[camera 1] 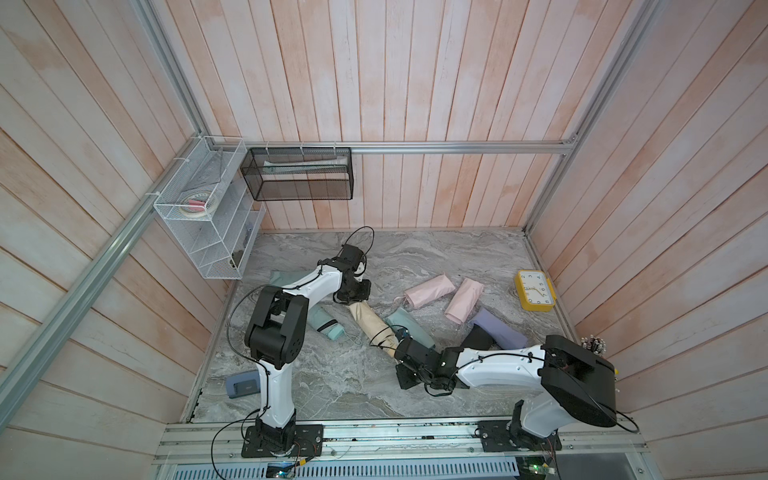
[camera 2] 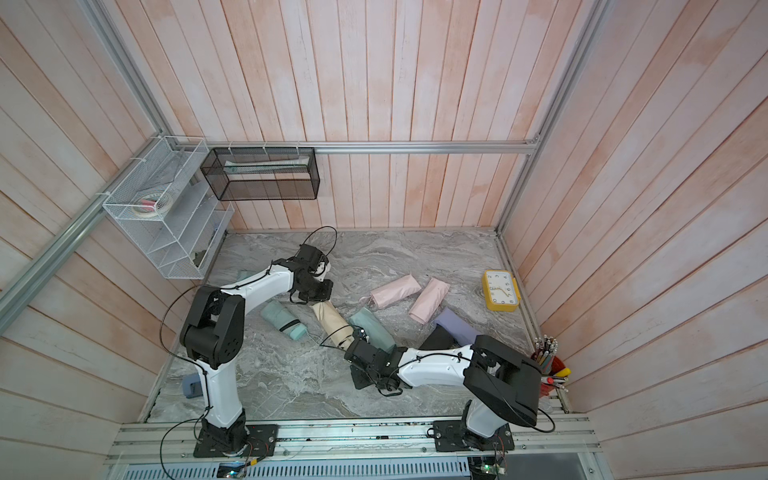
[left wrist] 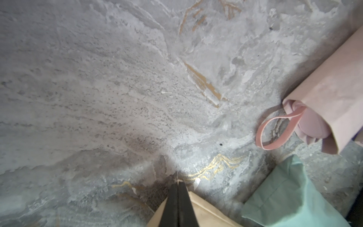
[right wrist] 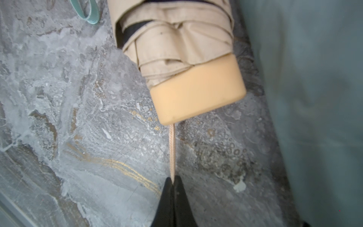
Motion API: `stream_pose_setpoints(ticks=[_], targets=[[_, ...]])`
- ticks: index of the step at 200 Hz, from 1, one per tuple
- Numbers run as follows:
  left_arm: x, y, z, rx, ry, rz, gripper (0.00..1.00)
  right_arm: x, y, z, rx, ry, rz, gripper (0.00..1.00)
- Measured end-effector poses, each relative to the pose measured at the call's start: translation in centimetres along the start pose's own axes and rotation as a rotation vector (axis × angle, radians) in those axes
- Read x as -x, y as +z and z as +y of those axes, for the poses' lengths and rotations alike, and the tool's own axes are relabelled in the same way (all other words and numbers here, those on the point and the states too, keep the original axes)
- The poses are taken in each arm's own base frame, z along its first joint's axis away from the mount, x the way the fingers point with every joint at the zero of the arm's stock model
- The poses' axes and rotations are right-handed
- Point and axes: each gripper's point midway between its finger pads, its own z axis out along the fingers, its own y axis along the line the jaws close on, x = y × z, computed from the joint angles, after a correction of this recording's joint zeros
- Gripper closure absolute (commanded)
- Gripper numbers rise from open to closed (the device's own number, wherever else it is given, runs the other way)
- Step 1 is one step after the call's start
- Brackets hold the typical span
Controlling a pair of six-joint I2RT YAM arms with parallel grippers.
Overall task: Take umbrellas out of sleeves
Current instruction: Take out the umbrella from the umbrella sleeve.
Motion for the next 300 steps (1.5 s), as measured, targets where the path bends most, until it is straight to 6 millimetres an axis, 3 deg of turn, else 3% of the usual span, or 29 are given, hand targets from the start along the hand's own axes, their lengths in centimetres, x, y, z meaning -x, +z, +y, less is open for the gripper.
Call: stream_pose_setpoints(ticks=[300], targets=[[-0.2,-1.4,2.0,-0.022,-0.074,-0.007,1.0,-0.4,-0.3,-0.3,-0.005,0.001,-0.001,1.0]])
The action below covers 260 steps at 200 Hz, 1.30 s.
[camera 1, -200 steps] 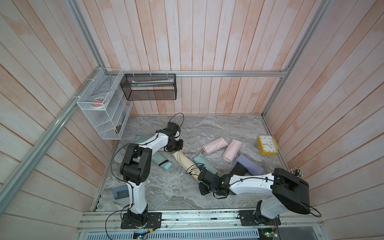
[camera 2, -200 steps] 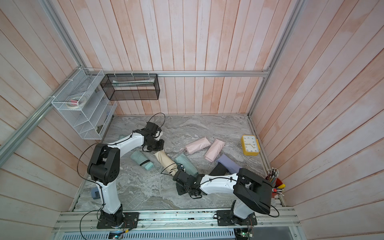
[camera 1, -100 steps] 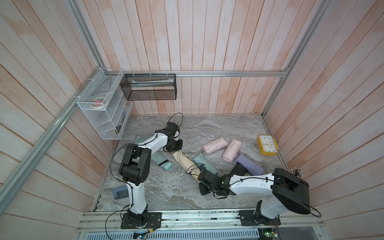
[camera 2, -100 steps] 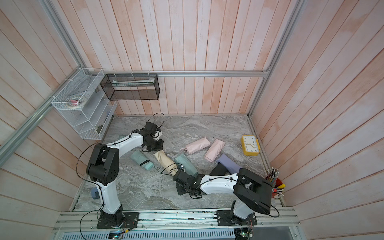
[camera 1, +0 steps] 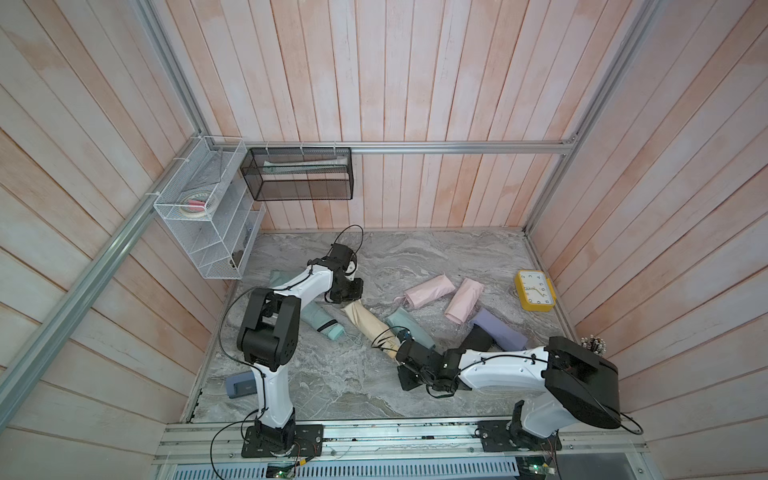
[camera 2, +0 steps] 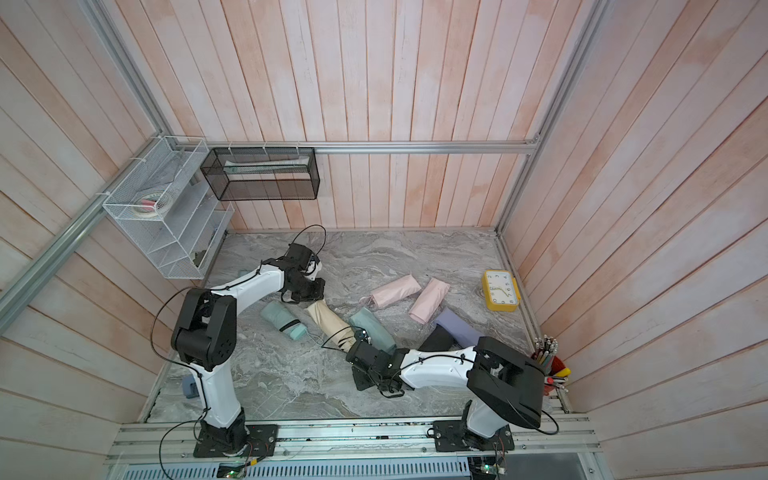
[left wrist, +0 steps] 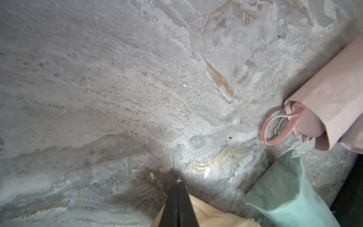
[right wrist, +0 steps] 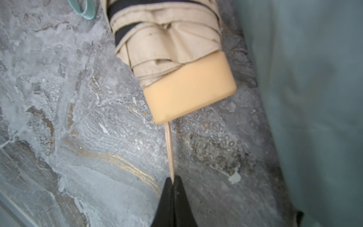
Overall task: Take umbrellas out of sleeves
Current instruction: Take out the umbrella from the umbrella sleeve.
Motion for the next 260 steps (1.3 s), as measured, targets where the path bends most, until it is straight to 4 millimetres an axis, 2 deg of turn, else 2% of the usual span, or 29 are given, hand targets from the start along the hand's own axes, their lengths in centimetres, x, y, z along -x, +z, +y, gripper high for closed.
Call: stream_pose_setpoints(ticks=[48,260], targets=[[0.8,-0.9,0.6,0.002,-0.012,-0.031,1.0,0.0,0.0,0.0,0.0,0.009,-0.001,1.0],[0.9,-1.8,1.0,0.004,-0.021,-0.048,1.0,-1.0,-0.4,0.3,0.002,0.015,0.0,1.0]])
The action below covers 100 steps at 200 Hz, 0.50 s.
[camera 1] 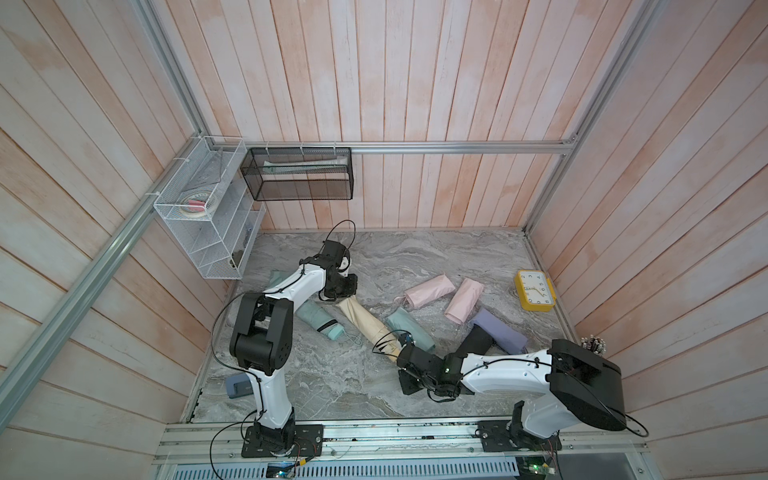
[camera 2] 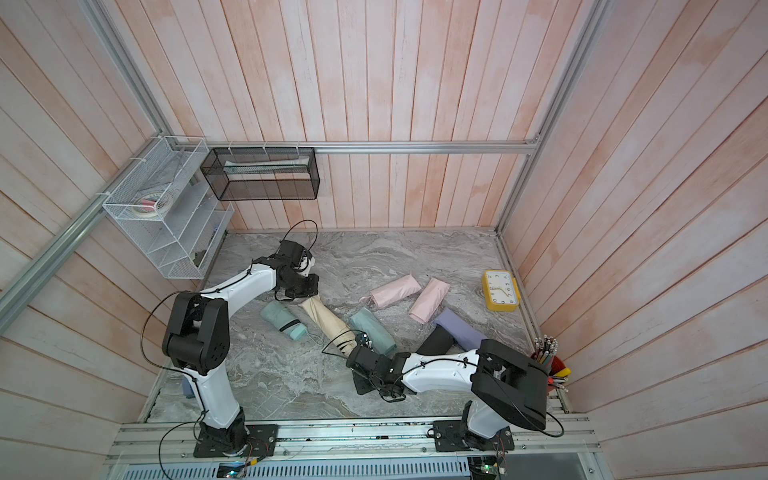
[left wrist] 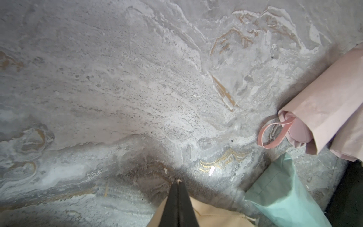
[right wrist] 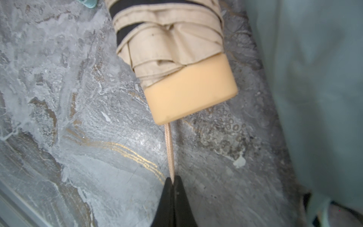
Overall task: Take umbrellas out of sleeves
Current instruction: Take out the umbrella from the umbrella sleeve.
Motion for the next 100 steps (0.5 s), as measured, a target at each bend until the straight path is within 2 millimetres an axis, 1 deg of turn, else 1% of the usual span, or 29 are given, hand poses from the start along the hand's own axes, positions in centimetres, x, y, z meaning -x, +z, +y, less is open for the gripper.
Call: stream_pose_setpoints(ticks=[64,100], targets=[[0.33,-0.83,0.06,0.001,-0.001,-0.021,1.0,-0.05,-0.02,0.03,-0.004,0.001,-0.003,1.0],[0.24,-0.88,0.08,0.001,0.0,-0.023,1.0,-0.28,-0.1,0.09,-0.006,0.003,0.001,1.0]])
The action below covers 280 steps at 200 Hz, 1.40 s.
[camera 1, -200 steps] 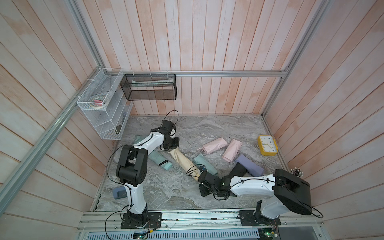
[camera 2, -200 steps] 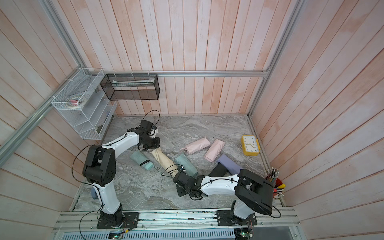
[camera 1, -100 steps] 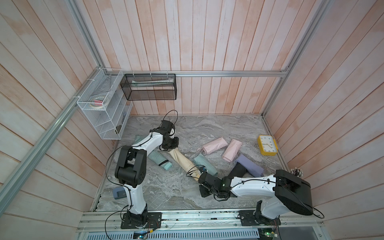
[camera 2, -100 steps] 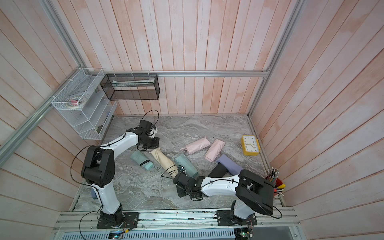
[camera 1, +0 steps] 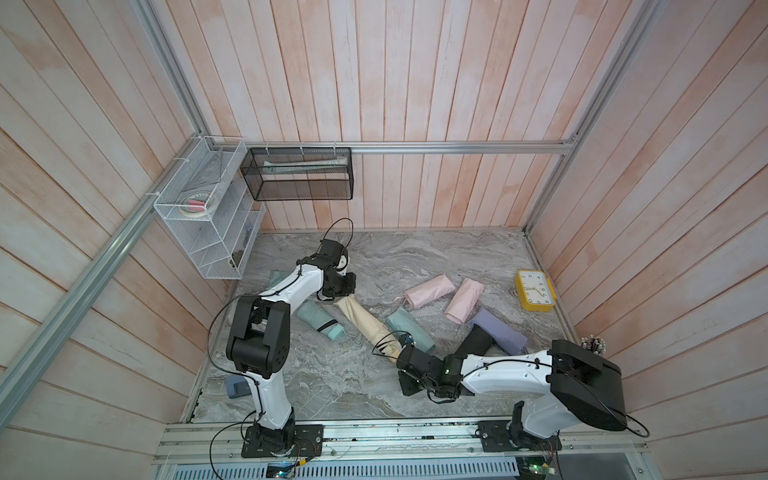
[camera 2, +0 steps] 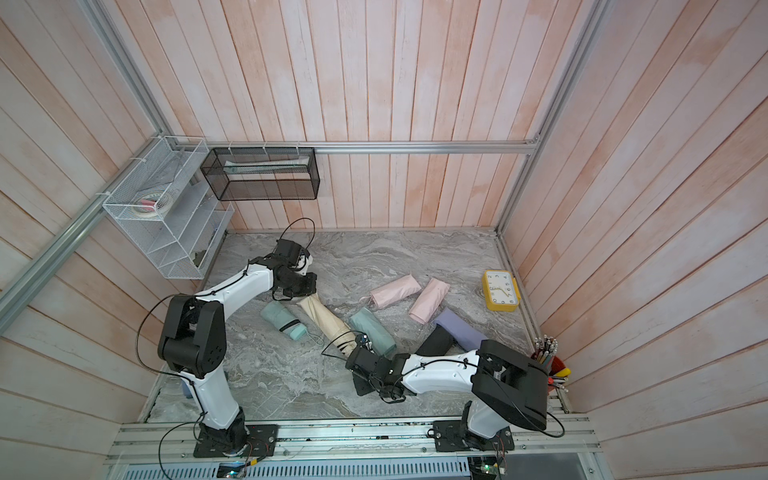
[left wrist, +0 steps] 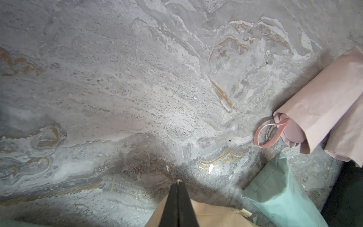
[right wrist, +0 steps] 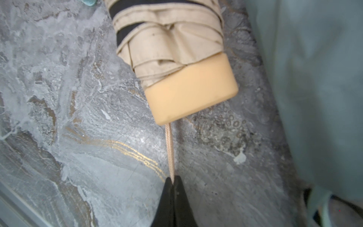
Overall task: Take umbrellas out of sleeves
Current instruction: Take out the umbrella from the umbrella sleeve.
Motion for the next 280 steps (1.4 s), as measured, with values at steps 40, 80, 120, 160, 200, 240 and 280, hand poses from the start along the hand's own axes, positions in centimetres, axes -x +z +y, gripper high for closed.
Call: stream_pose_setpoints(ticks=[40,80,120,160,200,240,280], targets=[[0.1,-0.2,0.1,0.001,-0.002,-0.004,1.0,-0.2,-0.1,0.0,-0.003,-0.001,0.006,1.0],[0.3,-0.6,0.3,0.008,-0.001,-0.014,1.0,-0.3,-0.2,0.0,-0.005,-0.004,0.009,1.0],[0.3,-0.7,0.8,0.021,-0.003,-0.012,1.0,-0.4,-0.2,0.0,-0.005,-0.005,0.01,1.0],[0.4,-0.9,1.2,0.031,-0.002,-0.01,1.0,-0.4,-0.2,0.0,-0.007,-0.007,0.012,1.0],[0.9,-1.3,1.6,0.034,-0.008,-0.022,1.0,-0.6,-0.3,-0.1,-0.012,-0.008,0.016,1.0],[1.2,-1.6,2.1,0.039,-0.017,-0.028,1.0,-0.7,-0.3,-0.1,-0.011,-0.009,0.016,1.0],[1.9,-2.1,2.6,0.043,-0.027,-0.044,1.0,-0.7,-0.3,-0.1,-0.011,-0.006,0.015,1.0]])
